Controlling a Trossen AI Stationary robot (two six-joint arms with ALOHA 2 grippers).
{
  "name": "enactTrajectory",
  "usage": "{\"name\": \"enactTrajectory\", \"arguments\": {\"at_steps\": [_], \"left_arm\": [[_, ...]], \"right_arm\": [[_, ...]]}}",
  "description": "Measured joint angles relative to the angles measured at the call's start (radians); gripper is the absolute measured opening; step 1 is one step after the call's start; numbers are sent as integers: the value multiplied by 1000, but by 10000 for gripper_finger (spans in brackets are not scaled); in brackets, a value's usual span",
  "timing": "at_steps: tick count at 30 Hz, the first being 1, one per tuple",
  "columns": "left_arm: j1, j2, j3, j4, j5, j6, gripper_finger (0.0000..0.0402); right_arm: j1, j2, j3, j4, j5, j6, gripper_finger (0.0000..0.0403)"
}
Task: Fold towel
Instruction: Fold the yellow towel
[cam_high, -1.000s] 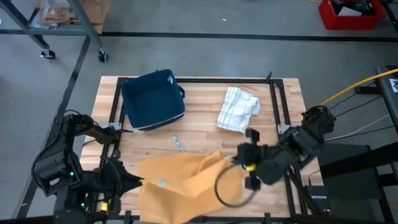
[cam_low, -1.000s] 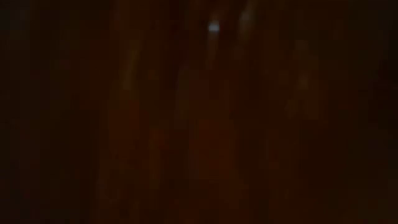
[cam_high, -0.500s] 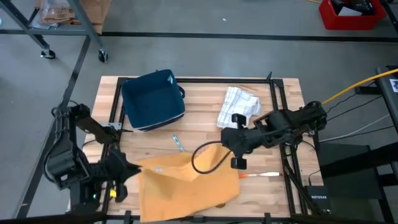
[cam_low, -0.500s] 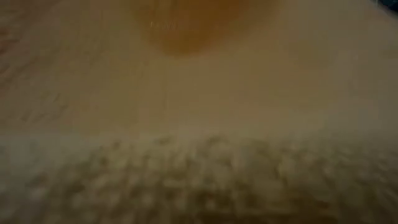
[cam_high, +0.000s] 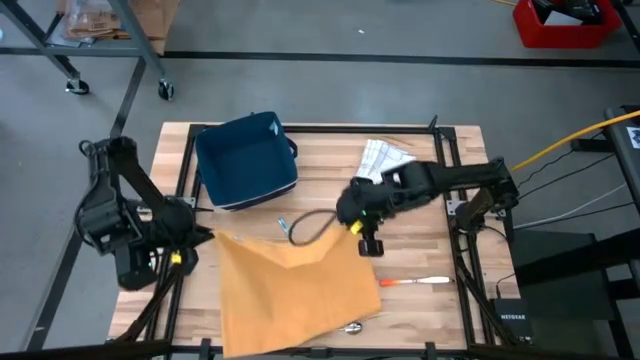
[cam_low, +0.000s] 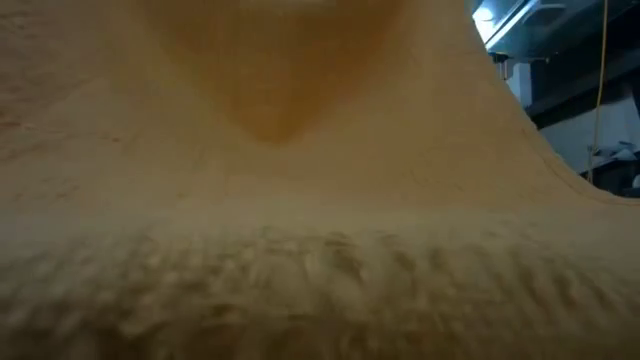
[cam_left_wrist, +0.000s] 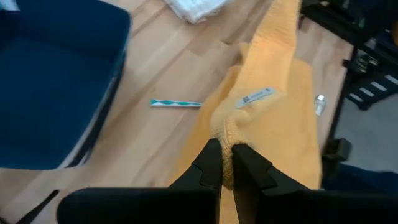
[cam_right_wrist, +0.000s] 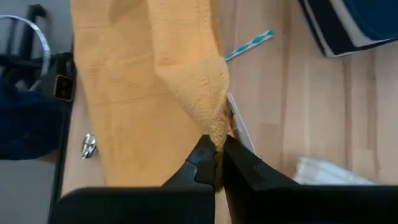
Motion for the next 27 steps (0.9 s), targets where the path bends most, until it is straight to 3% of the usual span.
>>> {"name": "enactTrajectory", "arguments": {"at_steps": [17, 27], "left_arm": [[164, -331, -262, 0, 14, 48, 5], [220, -418, -337, 0, 76, 123, 5]], "right_arm": [[-374, -3, -112, 78, -262, -197, 9], [-504, -3, -201, 102, -363, -288, 9]]}}
